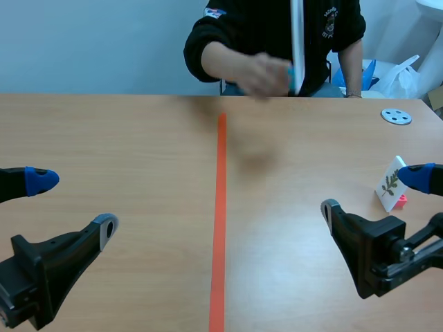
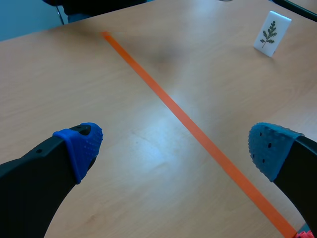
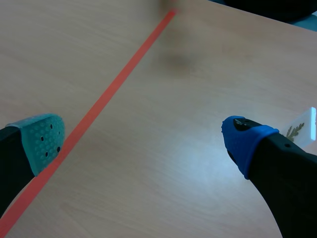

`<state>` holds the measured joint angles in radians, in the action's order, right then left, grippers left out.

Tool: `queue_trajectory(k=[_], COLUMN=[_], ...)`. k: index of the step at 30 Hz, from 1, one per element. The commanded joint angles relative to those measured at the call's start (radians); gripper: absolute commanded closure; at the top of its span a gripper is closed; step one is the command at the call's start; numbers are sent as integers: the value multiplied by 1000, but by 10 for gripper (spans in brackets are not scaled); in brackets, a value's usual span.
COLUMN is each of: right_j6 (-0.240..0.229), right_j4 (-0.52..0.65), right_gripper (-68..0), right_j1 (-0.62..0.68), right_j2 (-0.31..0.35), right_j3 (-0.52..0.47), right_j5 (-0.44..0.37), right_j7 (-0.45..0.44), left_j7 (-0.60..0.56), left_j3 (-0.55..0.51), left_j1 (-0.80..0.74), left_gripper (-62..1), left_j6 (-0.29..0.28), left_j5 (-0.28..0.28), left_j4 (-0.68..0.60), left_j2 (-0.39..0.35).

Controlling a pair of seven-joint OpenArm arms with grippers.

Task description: Sort the leaf by its shape. The table is split by an orange tape line. A compound leaf with several leaflets goes to the left side, a simple leaf with one blade goes to the right side. Return to the home posture when a red brick is placed on the table.

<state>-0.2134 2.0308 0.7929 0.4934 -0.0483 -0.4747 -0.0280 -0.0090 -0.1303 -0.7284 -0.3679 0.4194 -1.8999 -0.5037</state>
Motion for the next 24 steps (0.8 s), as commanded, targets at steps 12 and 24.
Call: queue_trajectory(k=[12,24], right_j6=[4,-33], right_j4=[-1,-1], right_gripper=[-679,-679], right_j1=[-9,-10], right_j2=[10,11], right_j3=[-10,-9], right_j5=[-3,0], right_j7=[-22,-22], left_j7=[-16,-16], left_j3=[6,6], left_j1=[0,0], left_gripper=[-623,-623], left_j6=[-1,-1], left_j5=[6,6], left_j4=[-12,-12], left_j2=[7,7])
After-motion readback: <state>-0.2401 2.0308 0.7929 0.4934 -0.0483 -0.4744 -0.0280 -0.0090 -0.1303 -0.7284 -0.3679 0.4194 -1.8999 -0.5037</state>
